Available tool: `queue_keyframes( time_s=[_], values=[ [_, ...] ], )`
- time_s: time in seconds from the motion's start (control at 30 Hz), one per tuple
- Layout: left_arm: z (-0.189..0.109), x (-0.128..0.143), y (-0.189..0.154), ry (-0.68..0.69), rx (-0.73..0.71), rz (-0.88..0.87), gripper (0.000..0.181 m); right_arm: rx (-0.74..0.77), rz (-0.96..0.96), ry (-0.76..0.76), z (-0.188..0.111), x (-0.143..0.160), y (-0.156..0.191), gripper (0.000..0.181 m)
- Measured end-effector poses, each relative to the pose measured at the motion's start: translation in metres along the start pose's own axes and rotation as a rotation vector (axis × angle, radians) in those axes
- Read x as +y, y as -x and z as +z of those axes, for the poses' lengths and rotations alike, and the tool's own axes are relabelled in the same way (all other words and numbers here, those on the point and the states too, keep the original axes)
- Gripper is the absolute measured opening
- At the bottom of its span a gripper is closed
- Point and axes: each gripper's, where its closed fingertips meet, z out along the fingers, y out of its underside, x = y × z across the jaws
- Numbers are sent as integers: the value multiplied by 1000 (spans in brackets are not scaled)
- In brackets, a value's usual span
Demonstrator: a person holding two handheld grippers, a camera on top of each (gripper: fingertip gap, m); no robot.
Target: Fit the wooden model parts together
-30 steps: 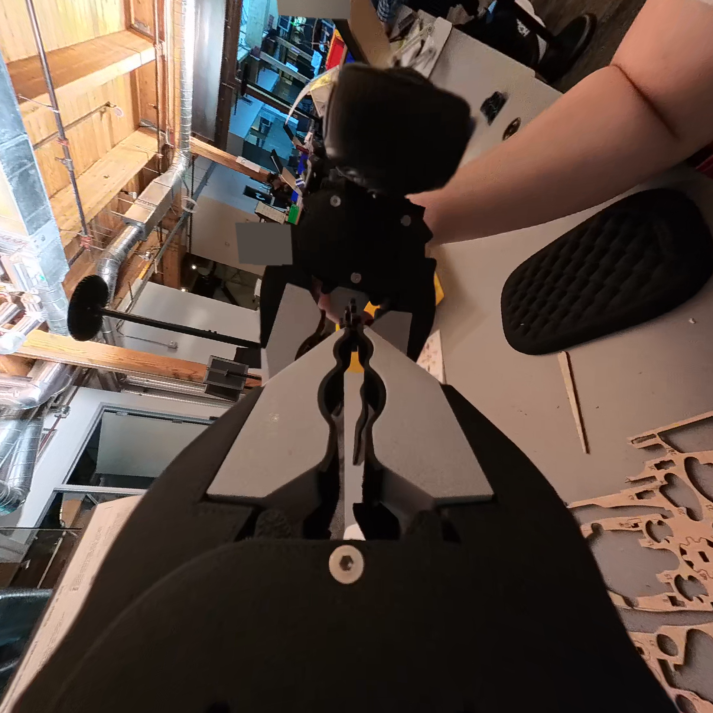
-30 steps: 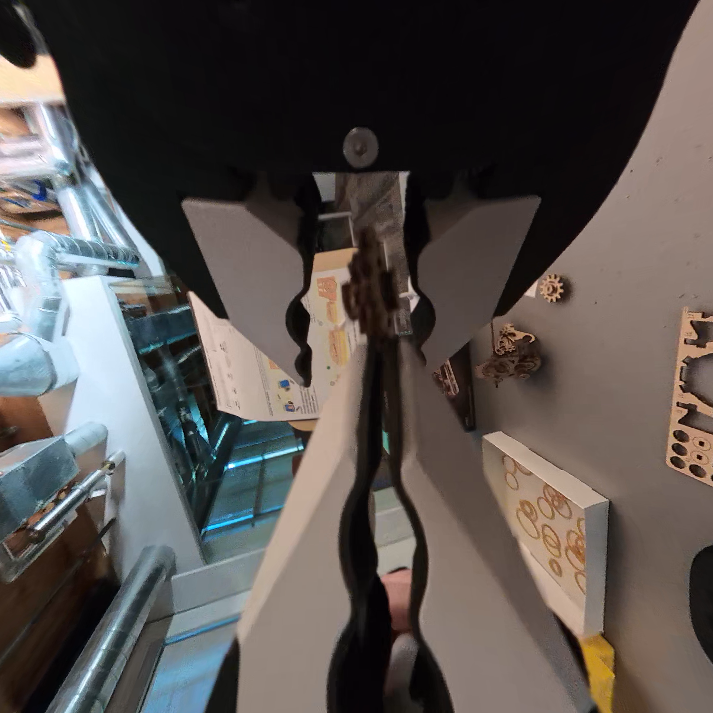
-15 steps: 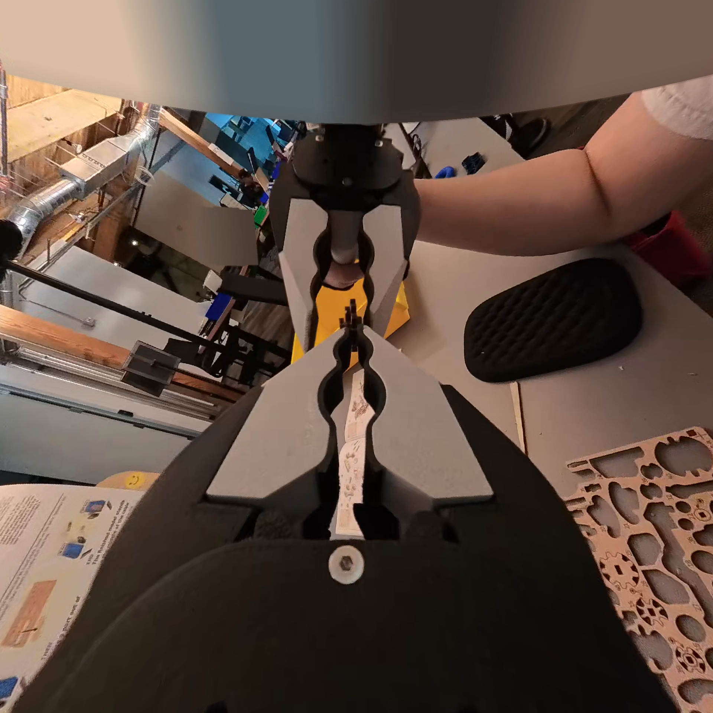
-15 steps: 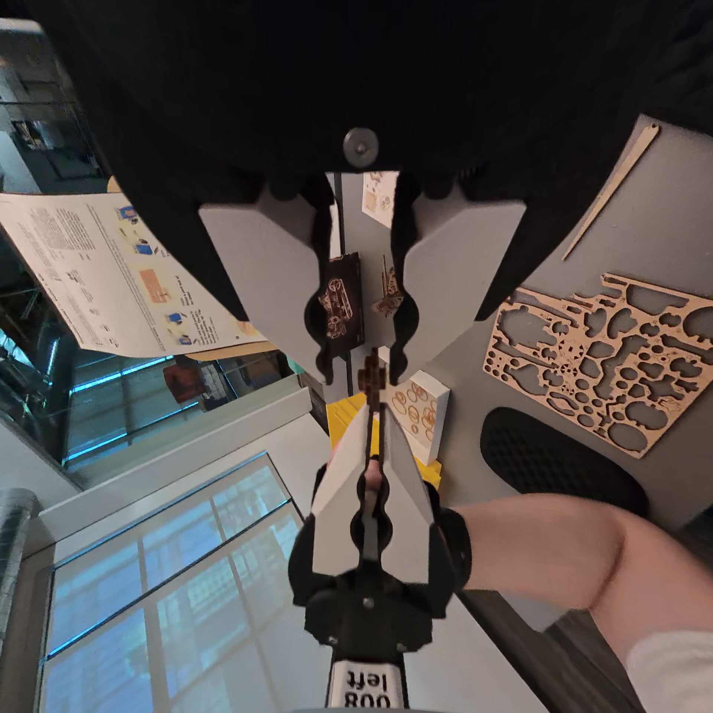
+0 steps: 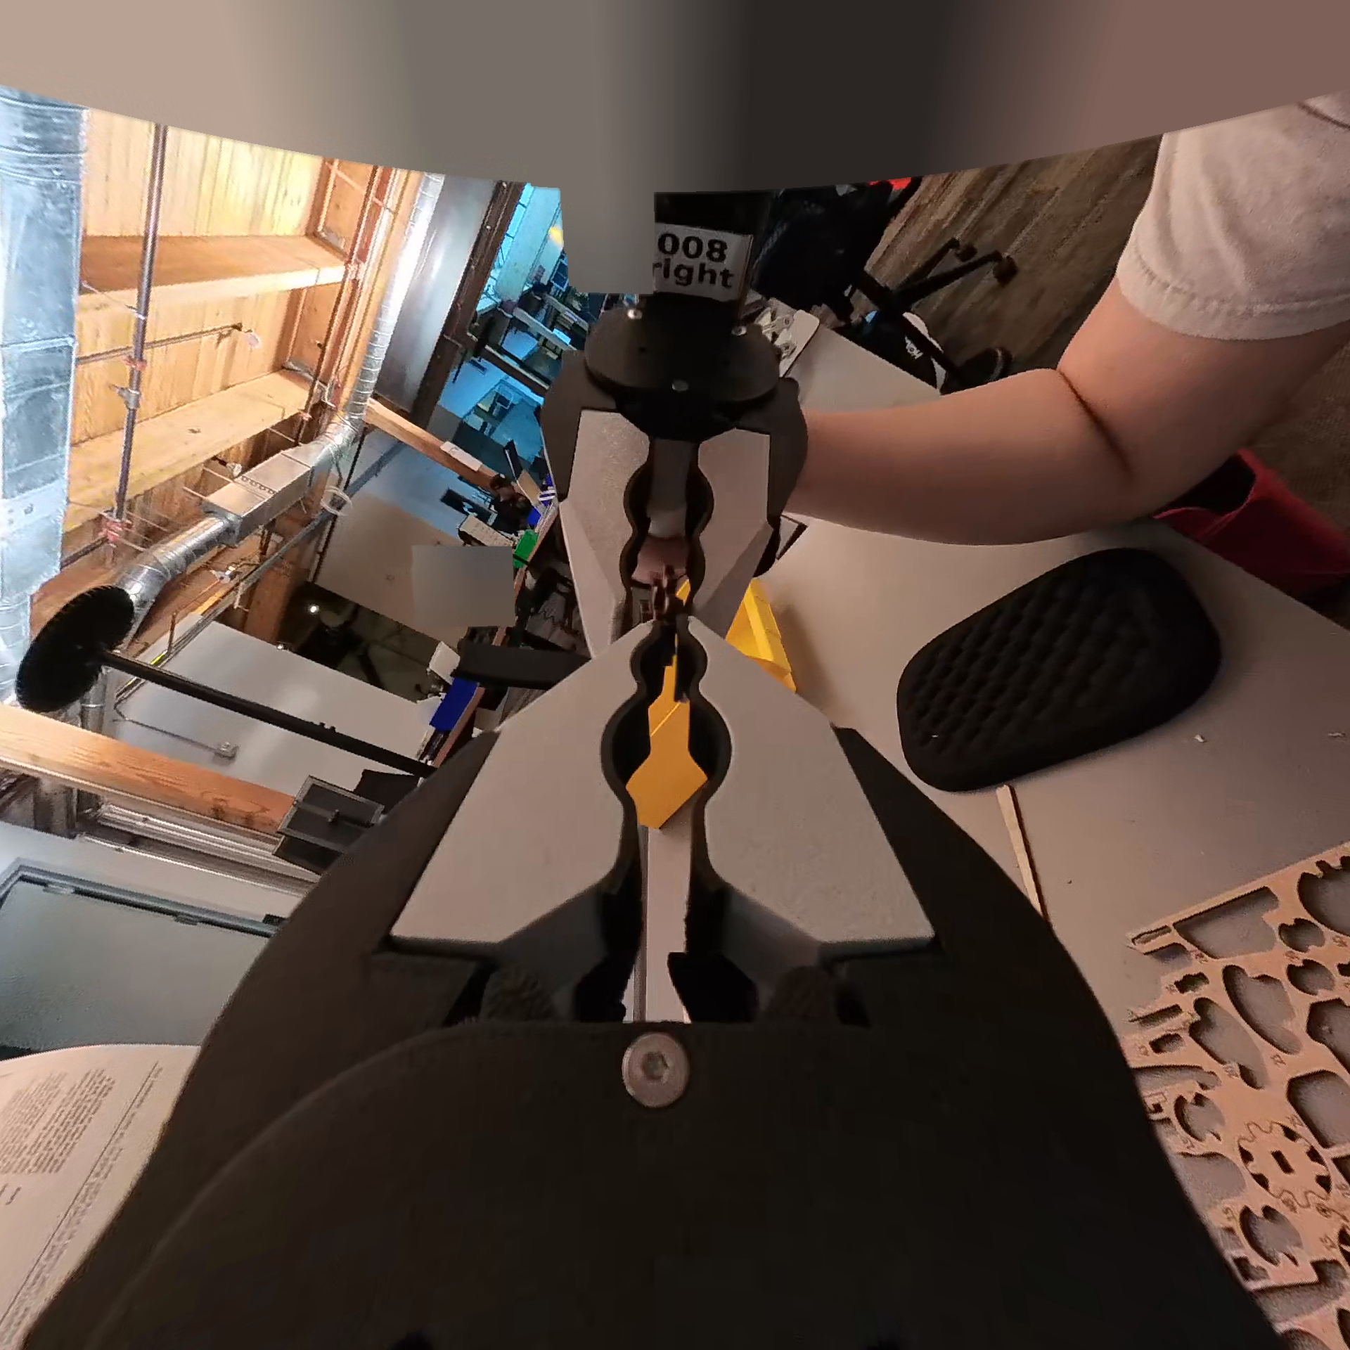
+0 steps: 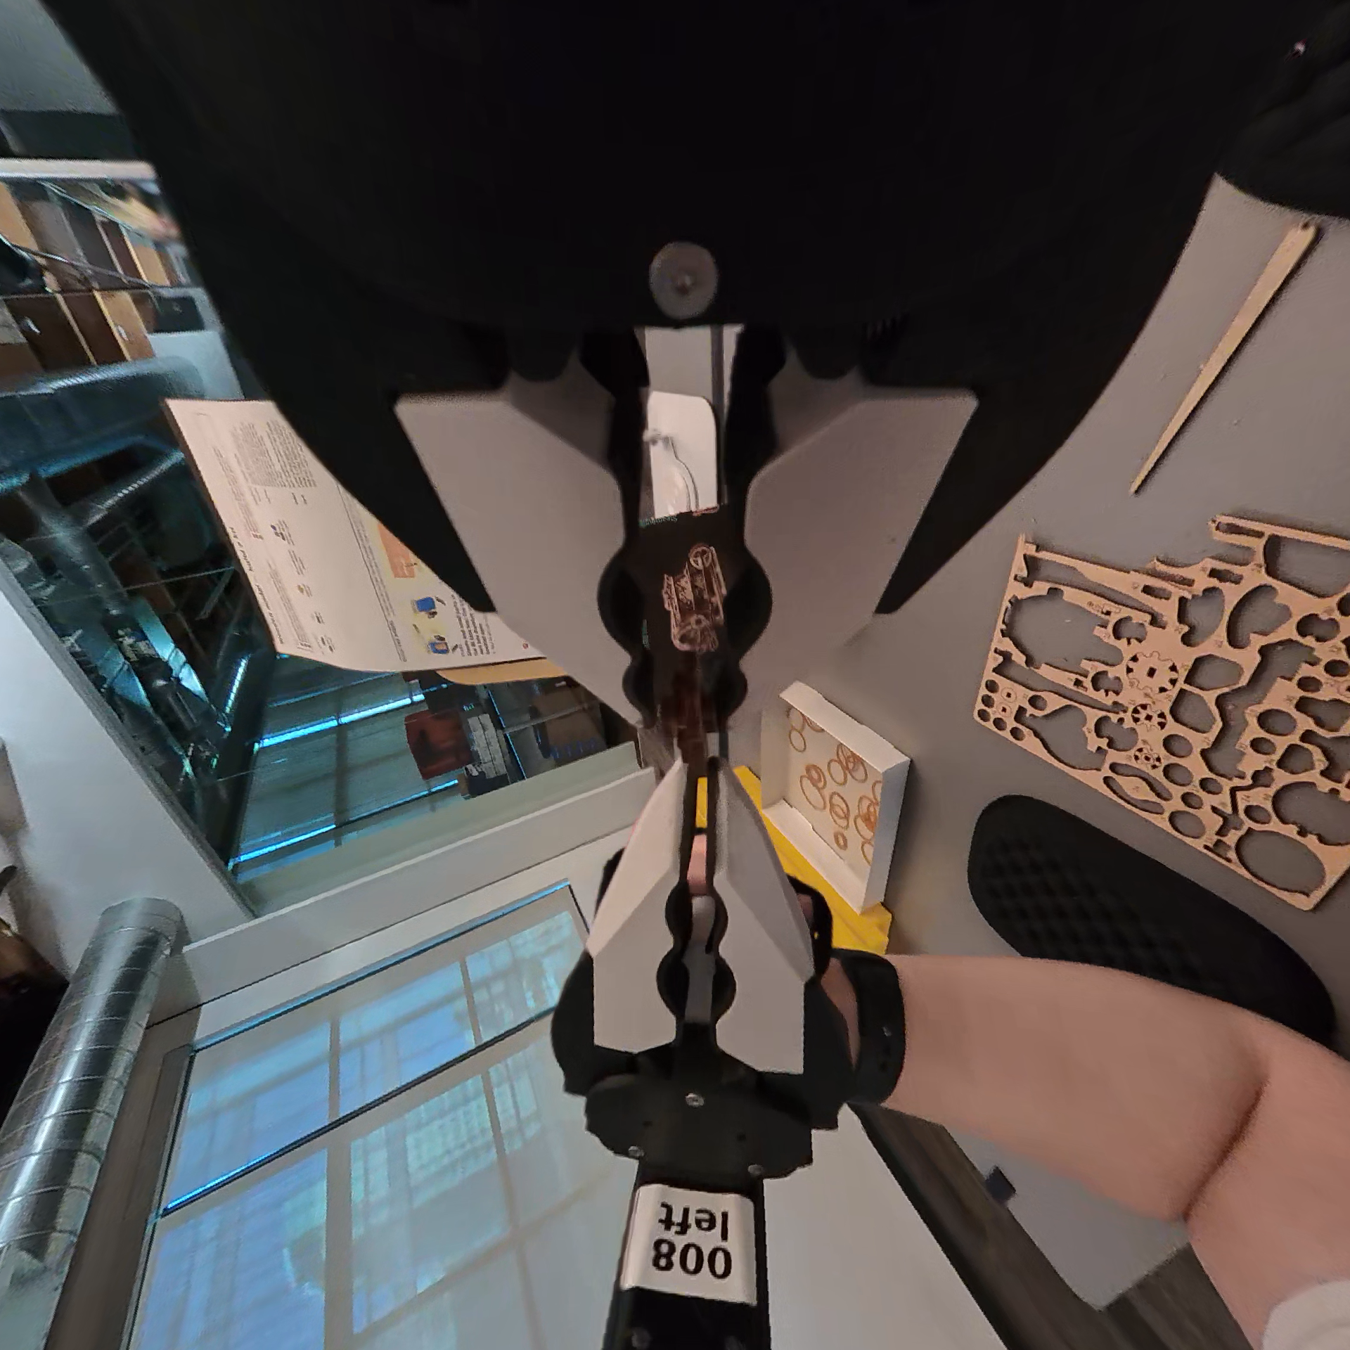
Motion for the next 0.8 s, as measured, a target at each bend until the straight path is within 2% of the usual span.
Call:
queue_keyframes(
  time_s=[0.03, 0.23, 0.5, 0.73, 0.8],
  values=[
    [0, 0, 0, 2, 2, 4, 1, -1, -8, 15, 1, 1, 1, 14],
    [-1, 2, 0, 6, -5, 21, 1, 22, -44, 58, 6, 2, 0, 10],
    [-10, -2, 9, -2, -52, 25, 1, 140, -97, 68, 11, -3, -13, 9],
    [-10, -1, 8, 9, -41, 27, 1, 88, -16, 38, 14, -4, -8, 11],
    [-10, 0, 11, 13, -61, 23, 1, 117, -30, 34, 13, -4, -12, 11]
  ],
)
